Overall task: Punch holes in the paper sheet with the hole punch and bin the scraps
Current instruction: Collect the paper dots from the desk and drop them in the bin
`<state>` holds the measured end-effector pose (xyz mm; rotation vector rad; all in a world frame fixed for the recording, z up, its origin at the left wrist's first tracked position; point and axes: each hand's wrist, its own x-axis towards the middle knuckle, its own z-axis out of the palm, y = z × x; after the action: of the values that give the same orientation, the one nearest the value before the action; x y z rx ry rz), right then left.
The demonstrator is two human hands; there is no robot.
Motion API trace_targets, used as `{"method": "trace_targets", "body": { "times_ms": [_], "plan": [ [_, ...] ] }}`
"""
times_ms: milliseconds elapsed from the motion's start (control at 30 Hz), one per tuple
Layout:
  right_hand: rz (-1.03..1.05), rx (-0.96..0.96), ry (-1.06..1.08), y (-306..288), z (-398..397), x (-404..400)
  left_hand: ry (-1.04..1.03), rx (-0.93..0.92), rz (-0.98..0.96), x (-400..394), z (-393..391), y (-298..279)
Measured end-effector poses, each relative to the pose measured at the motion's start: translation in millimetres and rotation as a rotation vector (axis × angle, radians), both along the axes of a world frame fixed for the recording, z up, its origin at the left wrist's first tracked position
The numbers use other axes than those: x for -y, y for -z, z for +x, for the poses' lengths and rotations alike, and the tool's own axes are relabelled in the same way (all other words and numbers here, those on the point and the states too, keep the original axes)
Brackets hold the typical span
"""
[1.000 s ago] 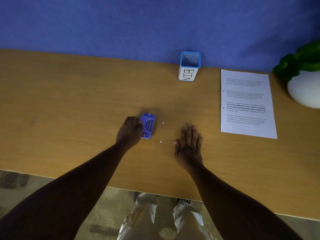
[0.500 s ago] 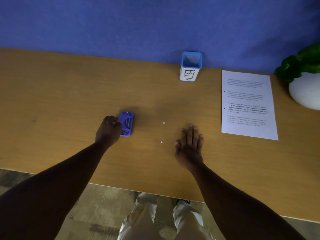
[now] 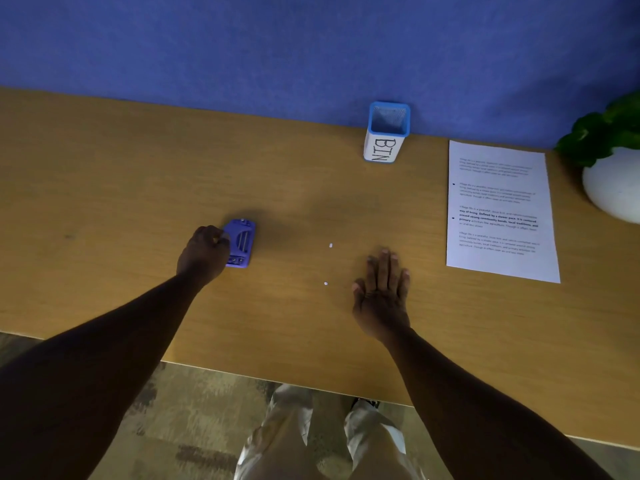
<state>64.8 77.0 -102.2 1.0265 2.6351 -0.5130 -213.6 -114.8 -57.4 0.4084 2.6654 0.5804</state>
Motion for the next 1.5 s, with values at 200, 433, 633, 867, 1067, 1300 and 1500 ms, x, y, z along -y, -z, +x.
{"method": "trace_targets", "body": {
  "times_ms": [200, 433, 633, 867, 1067, 1300, 1500],
  "plan": [
    [0.025, -0.026, -0.007, 5, 1, 1, -0.019, 0.023, 0.026, 4, 1, 1],
    [0.051, -0.055, -0.008, 1, 1, 2, -0.067, -0.241, 0.222, 6, 15, -4],
    [0.162, -0.184, 0.033, -16, -19, -4, 0.116, -0.328, 0.304, -21, 48, -5],
    [0.080, -0.244, -0.015, -25, -62, -20, 0.237, -0.090, 0.362, -48, 101, 10],
    [-0.002, -0.284, -0.045, -30, -87, -31, 0.300, -0.005, 0.380, -50, 120, 18],
    [-0.108, -0.295, 0.037, -33, -99, -29, 0.292, 0.036, 0.381, -47, 125, 22],
    [-0.073, -0.258, 0.055, -33, -104, -23, 0.315, 0.015, 0.353, -44, 130, 23]
  ]
}}
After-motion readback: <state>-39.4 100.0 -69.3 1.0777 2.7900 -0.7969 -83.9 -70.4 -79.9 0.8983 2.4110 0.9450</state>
